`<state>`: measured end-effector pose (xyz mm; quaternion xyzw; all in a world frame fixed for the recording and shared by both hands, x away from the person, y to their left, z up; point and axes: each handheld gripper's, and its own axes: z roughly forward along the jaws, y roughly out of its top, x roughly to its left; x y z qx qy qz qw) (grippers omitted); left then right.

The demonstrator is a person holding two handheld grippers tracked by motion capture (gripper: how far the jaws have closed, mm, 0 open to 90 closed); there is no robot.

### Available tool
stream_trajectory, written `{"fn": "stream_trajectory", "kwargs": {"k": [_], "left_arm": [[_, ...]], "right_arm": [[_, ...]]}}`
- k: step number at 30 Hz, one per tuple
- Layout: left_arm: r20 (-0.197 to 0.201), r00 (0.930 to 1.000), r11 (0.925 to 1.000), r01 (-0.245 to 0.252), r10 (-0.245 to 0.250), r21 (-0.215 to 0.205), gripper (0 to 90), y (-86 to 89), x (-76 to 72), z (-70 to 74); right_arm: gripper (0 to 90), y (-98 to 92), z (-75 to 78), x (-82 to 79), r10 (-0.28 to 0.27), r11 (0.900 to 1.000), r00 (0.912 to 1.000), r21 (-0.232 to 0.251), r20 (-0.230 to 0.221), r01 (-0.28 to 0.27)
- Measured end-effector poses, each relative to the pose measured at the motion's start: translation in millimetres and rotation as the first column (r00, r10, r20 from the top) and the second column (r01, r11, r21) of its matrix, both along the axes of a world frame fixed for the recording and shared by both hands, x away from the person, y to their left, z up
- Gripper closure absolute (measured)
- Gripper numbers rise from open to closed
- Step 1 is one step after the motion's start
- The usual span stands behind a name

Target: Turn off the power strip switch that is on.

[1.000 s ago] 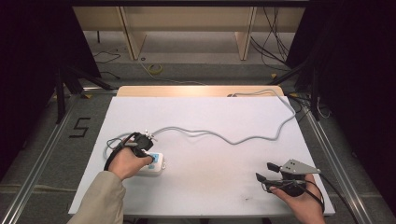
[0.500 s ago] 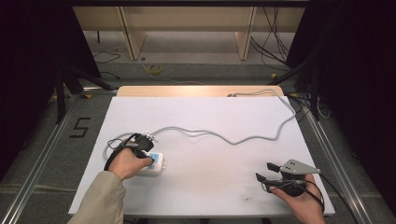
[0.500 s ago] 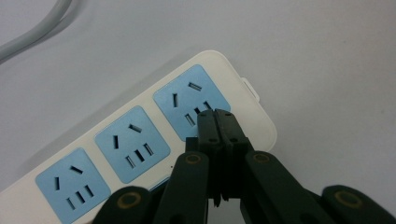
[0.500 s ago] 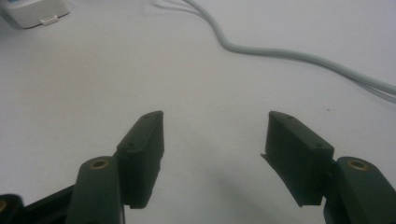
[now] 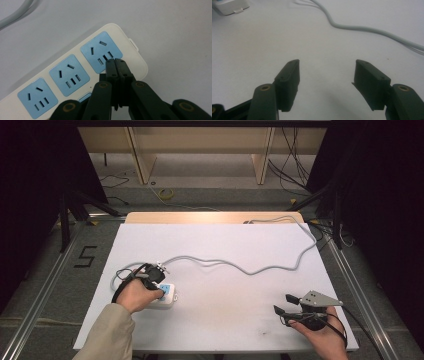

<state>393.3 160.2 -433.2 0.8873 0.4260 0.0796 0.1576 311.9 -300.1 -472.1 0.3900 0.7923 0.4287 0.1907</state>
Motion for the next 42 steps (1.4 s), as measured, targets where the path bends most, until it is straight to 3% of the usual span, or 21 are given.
{"fn": "stream_trajectory", "kwargs": {"k": [20,42], "left_arm": [[-0.015,0.9996,0.9996,0.025,-0.024,0.015,89.5,-4.2,-1.0,-0.3],[-0.018,0.9997,0.9994,0.018,-0.017,0.03,89.8,-7.1,-1.1,-1.6]], "right_arm": [[38.3,0.0,-0.3,0.1,0.002,1.0,1.0,0.0,0.0,-0.002],[38.3,0.2,-0.2,-0.1,0.002,1.0,1.0,-0.002,-0.001,-0.002]]}}
